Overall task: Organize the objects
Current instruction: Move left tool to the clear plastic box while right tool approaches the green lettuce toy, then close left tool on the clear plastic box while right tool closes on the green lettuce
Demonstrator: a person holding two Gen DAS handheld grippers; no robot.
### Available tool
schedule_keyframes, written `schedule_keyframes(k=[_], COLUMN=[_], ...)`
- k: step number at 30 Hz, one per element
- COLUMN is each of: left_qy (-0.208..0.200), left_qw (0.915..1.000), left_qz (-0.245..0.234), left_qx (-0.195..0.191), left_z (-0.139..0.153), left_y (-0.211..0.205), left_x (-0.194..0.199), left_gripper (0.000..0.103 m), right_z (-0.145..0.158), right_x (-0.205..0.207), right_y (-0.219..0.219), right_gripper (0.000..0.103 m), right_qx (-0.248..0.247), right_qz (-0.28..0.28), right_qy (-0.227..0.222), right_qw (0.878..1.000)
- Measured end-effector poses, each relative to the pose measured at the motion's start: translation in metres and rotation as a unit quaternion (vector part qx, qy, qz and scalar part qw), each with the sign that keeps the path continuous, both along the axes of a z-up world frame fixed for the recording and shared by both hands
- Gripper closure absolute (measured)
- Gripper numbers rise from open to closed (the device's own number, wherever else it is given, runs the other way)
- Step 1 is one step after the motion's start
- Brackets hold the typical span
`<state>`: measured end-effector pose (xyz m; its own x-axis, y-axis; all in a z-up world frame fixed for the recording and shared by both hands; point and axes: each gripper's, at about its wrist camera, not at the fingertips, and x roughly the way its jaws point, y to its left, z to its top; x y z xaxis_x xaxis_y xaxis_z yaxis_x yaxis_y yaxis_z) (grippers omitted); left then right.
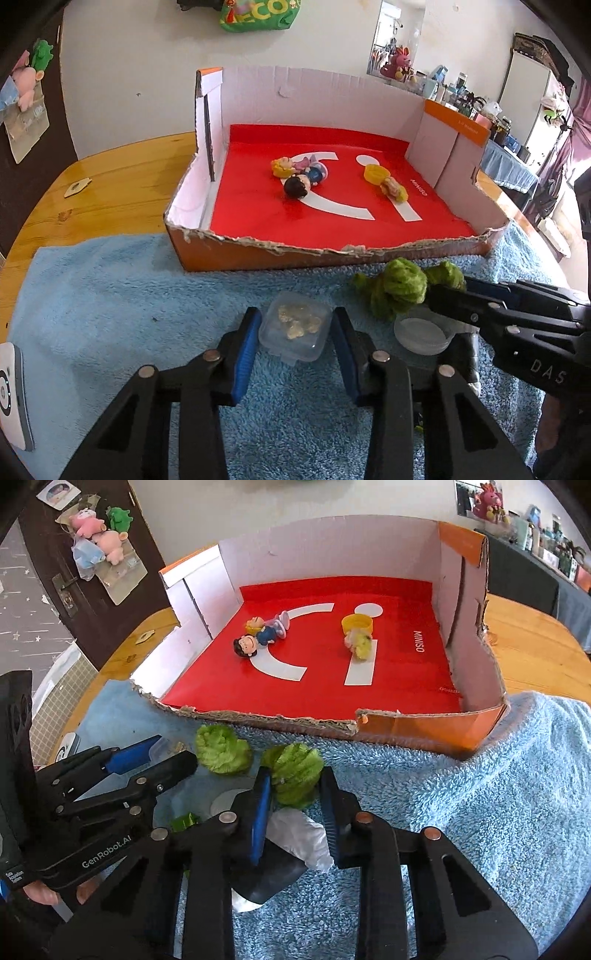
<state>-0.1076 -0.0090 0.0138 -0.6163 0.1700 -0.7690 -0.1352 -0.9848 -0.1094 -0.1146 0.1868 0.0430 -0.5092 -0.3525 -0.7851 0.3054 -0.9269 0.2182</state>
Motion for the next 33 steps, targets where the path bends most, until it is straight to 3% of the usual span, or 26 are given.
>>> schedule_keyframes(k=[33], left_qy=[0.06], left_qw=[0.9982], left_qz=[0.005], left_qx=[0.006], left_z=[0.045], left_y=[-0.001], left_x=[0.021], left_gripper=[0.062], right_z=[0.051], right_x=[0.03], right_y=[-0.001], right_gripper=[0.08], right_qx=[-0.011], right_qz=[0.009], right_qy=[0.059], right_qw=[0.998])
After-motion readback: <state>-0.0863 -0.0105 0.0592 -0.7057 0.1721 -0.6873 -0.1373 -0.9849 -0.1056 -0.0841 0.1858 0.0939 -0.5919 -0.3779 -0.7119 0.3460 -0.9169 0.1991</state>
